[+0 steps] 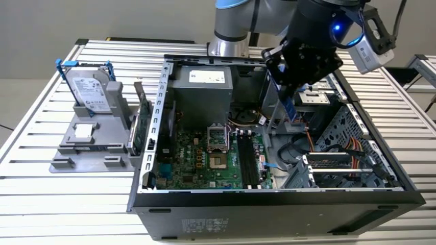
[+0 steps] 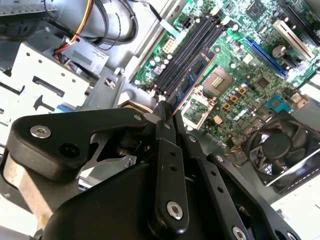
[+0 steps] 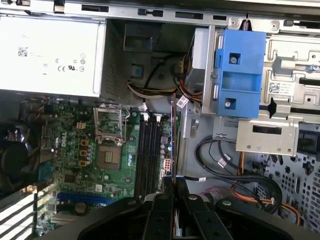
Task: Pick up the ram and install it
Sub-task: 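Insert the ram into the slot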
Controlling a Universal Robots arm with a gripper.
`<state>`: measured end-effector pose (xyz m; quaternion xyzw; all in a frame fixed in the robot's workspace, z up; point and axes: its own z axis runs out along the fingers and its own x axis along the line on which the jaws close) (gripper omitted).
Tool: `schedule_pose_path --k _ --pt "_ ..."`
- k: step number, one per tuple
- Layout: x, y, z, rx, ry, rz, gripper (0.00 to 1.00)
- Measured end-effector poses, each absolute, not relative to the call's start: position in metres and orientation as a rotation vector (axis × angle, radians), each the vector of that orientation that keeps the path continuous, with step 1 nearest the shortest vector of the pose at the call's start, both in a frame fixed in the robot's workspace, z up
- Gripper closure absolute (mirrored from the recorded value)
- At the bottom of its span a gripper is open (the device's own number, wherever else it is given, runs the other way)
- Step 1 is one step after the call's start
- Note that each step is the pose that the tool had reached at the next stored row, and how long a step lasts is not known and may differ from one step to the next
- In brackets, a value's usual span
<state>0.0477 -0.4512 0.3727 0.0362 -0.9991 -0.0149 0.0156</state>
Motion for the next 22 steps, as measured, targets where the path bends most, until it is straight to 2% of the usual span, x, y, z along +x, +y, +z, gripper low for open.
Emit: schedule_pose_path --k 22 --pt "0.0473 -0.4524 0.3722 0.11 -3.119 -0.046 1.0"
